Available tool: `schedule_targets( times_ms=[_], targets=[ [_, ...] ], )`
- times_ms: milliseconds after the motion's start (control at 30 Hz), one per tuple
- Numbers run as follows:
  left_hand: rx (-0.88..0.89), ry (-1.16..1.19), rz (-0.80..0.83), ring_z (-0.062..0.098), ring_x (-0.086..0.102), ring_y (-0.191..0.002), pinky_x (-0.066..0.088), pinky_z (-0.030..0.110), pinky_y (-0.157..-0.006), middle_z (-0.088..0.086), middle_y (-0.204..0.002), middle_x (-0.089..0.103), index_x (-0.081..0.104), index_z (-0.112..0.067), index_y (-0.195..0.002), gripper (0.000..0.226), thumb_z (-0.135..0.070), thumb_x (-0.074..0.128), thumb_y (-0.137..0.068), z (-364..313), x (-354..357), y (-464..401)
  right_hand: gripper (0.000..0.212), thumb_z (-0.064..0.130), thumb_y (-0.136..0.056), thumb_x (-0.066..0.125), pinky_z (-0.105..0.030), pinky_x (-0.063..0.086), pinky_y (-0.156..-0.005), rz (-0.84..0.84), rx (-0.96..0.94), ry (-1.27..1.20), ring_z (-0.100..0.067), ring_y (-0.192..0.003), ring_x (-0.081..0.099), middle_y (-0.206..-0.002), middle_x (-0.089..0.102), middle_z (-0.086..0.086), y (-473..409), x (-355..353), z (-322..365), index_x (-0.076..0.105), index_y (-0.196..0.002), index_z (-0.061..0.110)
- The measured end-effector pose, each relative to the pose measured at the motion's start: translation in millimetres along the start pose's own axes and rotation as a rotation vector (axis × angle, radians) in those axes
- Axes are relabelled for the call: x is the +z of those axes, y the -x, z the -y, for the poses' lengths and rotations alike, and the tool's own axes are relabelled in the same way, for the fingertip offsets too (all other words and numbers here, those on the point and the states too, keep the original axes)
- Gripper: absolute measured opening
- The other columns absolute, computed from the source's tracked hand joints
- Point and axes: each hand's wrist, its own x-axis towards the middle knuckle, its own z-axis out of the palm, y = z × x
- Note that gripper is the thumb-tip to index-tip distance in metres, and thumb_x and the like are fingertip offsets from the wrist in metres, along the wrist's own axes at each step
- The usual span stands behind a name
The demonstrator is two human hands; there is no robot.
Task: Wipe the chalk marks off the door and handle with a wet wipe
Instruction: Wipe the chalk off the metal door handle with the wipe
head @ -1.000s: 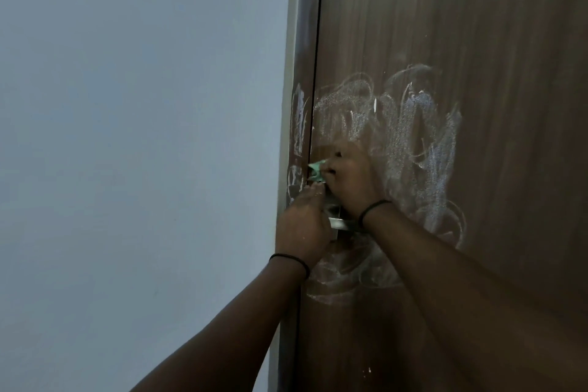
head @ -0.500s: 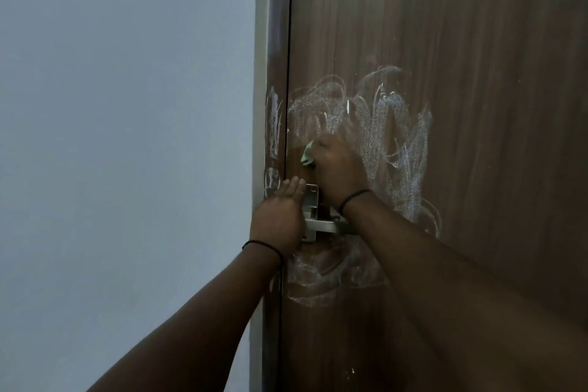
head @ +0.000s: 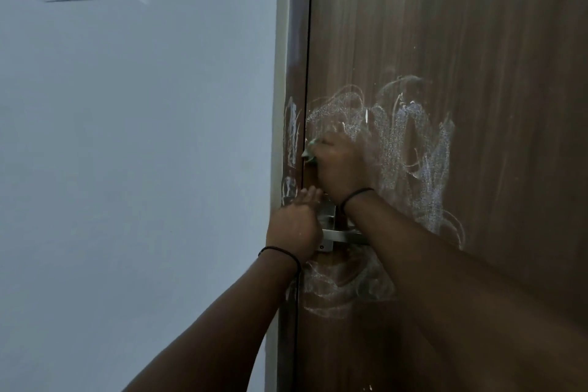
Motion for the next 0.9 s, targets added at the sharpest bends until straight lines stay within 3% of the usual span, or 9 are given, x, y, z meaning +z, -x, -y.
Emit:
schedule_targets(
  times_ms=[100,267,333,400,467,567,667,833,900],
  targets=[
    [-0.040,0.016,-0.054,0.029,0.062,-0.106,0.048,0.032,-0.076,0.006,-0.134,0.057,0.051,-0.021,-0.135,0.048,-0.012,0.045,-0.088,1.8,0.1,0.1,0.018,0.010,-0.089,0.059,-0.045,0.049,-0.083,0.162,-0.189,0.034,-0.028,-0.106,0.054,-0.109,0.064,-0.011,17.7,5.7,1.6,0.071,-0.100,0.003],
    [0.029,0.019,-0.002,0.015,0.028,-0.144,0.036,0.037,-0.112,-0.001,-0.157,0.030,0.028,-0.020,-0.151,0.065,-0.009,0.045,-0.090,6.4,6.7,-3.1,0.015,0.012,-0.089,0.065,-0.039,0.055,-0.078,-0.043,-0.095,0.040,-0.028,-0.100,0.061,-0.105,0.068,-0.013,-0.8,-9.0,-20.2,0.072,-0.100,0.005],
    [0.032,0.033,-0.021,0.014,0.027,-0.145,0.035,0.035,-0.112,0.000,-0.157,0.030,0.028,-0.019,-0.151,0.065,-0.008,0.044,-0.090,6.7,6.9,-2.4,0.019,0.014,-0.093,0.058,-0.043,0.052,-0.084,-0.044,-0.064,0.042,-0.026,-0.108,0.058,-0.112,0.065,-0.010,-14.3,-4.6,-10.1,0.070,-0.106,0.007],
    [0.022,0.046,-0.063,0.014,0.031,-0.143,0.037,0.032,-0.110,0.000,-0.155,0.034,0.032,-0.019,-0.150,0.063,-0.007,0.044,-0.089,6.0,7.1,-0.1,0.032,0.018,-0.099,0.045,-0.050,0.039,-0.107,0.111,-0.108,0.054,-0.022,-0.131,0.044,-0.136,0.054,-0.007,-9.6,5.7,-0.2,0.061,-0.125,0.008],
    [0.021,0.054,-0.083,0.014,0.032,-0.142,0.037,0.032,-0.108,0.000,-0.155,0.034,0.032,-0.019,-0.150,0.062,-0.008,0.044,-0.089,6.4,8.0,0.1,0.040,0.012,-0.100,0.044,-0.045,0.024,-0.119,0.159,-0.231,0.118,-0.024,-0.143,0.032,-0.151,0.041,-0.011,8.2,7.1,-10.2,0.049,-0.139,0.003],
    [0.030,0.052,-0.070,0.012,0.028,-0.144,0.033,0.031,-0.111,-0.002,-0.156,0.032,0.030,-0.020,-0.151,0.062,-0.010,0.044,-0.091,8.0,10.2,-1.1,0.046,0.012,-0.098,0.045,-0.046,0.025,-0.119,0.127,-0.320,0.229,-0.029,-0.144,0.031,-0.154,0.036,-0.015,29.9,-6.5,-35.1,0.042,-0.143,0.003],
    [0.017,0.071,-0.055,0.015,0.031,-0.143,0.036,0.033,-0.111,0.000,-0.155,0.034,0.032,-0.019,-0.150,0.062,-0.009,0.046,-0.090,4.9,8.7,-0.1,0.053,0.026,-0.101,0.030,-0.044,0.014,-0.122,0.137,-0.129,0.289,-0.028,-0.148,0.019,-0.159,0.023,-0.016,16.0,-10.9,-30.6,0.029,-0.150,0.004],
    [-0.062,0.104,-0.102,0.028,0.065,-0.103,0.051,0.032,-0.079,0.009,-0.131,0.061,0.060,-0.013,-0.127,0.042,-0.009,0.047,-0.086,0.4,3.3,2.2,0.058,0.033,-0.103,0.021,-0.040,0.003,-0.123,0.276,-0.150,0.237,-0.021,-0.151,-0.002,-0.164,0.003,-0.010,11.9,3.3,-3.4,0.009,-0.155,0.008],
    [-0.015,0.101,-0.092,0.024,0.055,-0.124,0.047,0.032,-0.094,0.007,-0.142,0.053,0.051,-0.014,-0.138,0.050,-0.009,0.046,-0.088,2.1,5.3,1.7,0.058,0.035,-0.103,0.021,-0.040,0.004,-0.123,0.290,-0.174,0.248,-0.020,-0.151,0.002,-0.164,0.007,-0.008,22.0,-3.7,-14.7,0.013,-0.155,0.010]
  ],
)
